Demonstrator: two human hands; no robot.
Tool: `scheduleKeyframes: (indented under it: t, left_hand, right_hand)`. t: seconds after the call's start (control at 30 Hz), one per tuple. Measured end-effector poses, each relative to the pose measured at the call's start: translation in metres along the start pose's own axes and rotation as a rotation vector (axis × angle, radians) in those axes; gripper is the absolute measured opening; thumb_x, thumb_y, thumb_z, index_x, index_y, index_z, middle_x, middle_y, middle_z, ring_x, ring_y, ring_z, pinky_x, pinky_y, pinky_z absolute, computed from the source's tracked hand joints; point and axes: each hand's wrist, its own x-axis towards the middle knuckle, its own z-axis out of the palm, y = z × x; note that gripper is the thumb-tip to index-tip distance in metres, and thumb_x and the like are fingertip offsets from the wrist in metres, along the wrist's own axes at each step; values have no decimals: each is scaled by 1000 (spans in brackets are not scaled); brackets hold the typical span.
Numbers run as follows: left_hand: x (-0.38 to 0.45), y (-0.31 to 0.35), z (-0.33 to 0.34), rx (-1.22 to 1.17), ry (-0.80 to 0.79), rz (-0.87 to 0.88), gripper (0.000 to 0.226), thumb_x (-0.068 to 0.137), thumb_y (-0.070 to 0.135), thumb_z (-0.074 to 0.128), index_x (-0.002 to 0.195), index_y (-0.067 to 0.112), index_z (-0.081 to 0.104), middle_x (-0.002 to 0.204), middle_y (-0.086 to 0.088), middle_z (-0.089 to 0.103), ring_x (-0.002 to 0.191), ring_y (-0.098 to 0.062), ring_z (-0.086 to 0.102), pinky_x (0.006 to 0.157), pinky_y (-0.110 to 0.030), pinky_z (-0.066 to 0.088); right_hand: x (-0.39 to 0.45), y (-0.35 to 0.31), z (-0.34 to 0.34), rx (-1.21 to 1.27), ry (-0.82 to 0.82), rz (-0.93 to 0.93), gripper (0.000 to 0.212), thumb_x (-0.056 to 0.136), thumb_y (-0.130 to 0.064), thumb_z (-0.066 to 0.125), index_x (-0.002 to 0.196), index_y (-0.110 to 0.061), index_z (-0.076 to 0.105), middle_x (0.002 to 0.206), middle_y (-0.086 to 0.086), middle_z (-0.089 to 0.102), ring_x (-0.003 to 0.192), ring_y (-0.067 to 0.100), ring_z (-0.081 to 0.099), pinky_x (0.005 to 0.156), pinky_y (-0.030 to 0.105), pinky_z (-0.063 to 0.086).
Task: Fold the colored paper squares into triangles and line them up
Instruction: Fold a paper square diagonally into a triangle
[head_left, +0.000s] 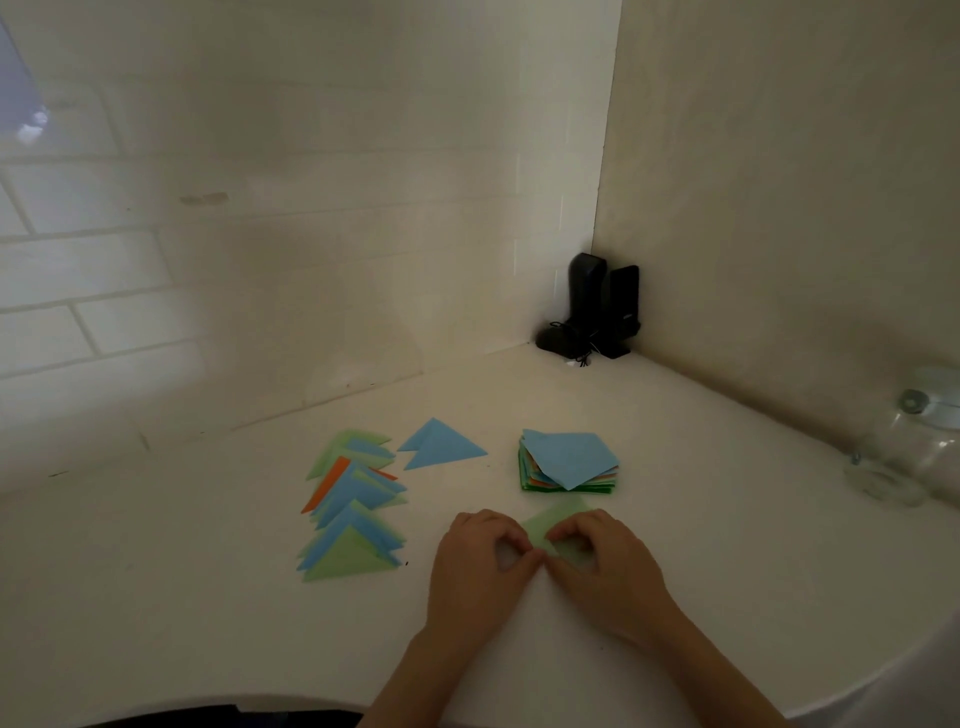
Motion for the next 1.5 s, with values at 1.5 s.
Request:
scheduleKeyframes:
  t: [1.5]
  left_hand:
    - [-8,-9,-11,-37,-79,237,11,77,23,59,83,30,66,86,16,63,83,-2,50,75,-23,38]
  right_hand:
    - [-4,4,-16,102,-108,-202,12,82,-41,55,93,-39,53,102,-23,57,99,-4,54,88,36,45]
